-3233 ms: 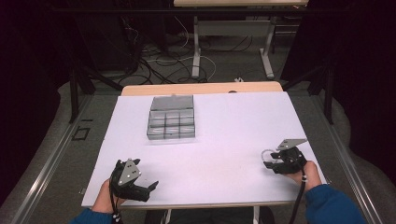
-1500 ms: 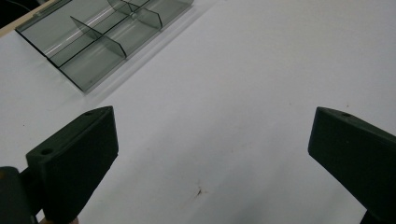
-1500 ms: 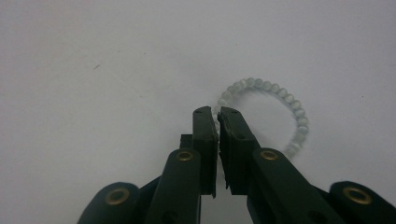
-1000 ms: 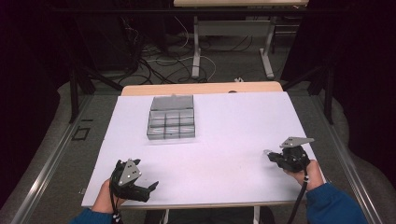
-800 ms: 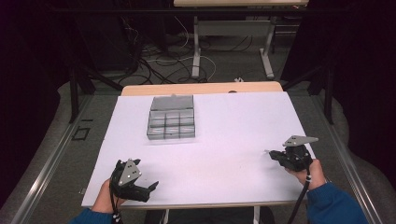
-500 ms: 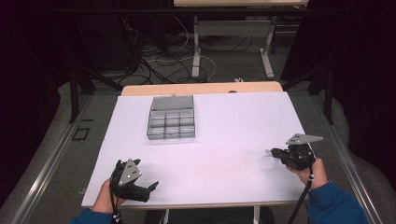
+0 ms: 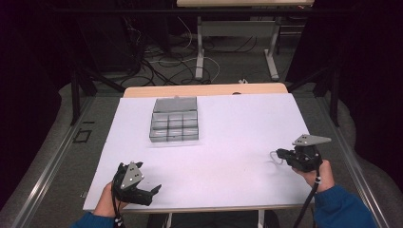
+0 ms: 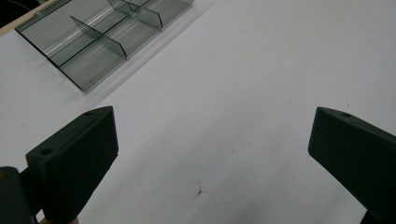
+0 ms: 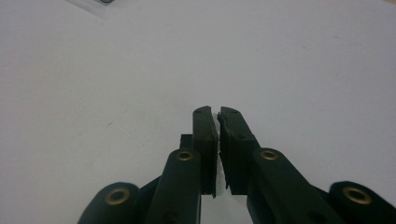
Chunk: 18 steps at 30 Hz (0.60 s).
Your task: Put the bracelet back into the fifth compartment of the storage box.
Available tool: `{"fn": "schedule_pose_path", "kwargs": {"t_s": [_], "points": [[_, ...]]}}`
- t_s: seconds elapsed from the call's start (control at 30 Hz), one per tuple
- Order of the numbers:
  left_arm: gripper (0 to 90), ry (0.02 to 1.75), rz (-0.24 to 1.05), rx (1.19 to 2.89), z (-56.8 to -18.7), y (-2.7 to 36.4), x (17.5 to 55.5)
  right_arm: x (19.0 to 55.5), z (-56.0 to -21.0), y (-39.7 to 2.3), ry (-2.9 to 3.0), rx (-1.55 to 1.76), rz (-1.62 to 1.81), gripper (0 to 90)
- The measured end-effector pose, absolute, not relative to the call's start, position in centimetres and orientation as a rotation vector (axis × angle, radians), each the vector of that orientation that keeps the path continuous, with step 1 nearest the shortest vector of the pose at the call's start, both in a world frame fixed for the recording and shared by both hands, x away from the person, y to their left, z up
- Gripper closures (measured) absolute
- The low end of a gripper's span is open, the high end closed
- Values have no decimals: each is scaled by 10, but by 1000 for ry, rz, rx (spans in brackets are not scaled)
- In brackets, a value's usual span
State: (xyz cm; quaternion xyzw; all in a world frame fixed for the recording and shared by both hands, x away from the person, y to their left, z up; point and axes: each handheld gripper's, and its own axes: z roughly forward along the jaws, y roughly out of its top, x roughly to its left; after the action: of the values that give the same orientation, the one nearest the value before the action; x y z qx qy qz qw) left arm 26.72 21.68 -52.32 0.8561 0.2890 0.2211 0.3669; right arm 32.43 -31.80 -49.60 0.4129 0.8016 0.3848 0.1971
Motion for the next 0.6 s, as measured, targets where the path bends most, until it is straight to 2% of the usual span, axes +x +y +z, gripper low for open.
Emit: {"fn": "schedule_pose_path", "kwargs": {"t_s": [0.6], "points": [[12,744,570,2198,-523,217,267,324,-483,-298,2253,1093,1096,853]]}}
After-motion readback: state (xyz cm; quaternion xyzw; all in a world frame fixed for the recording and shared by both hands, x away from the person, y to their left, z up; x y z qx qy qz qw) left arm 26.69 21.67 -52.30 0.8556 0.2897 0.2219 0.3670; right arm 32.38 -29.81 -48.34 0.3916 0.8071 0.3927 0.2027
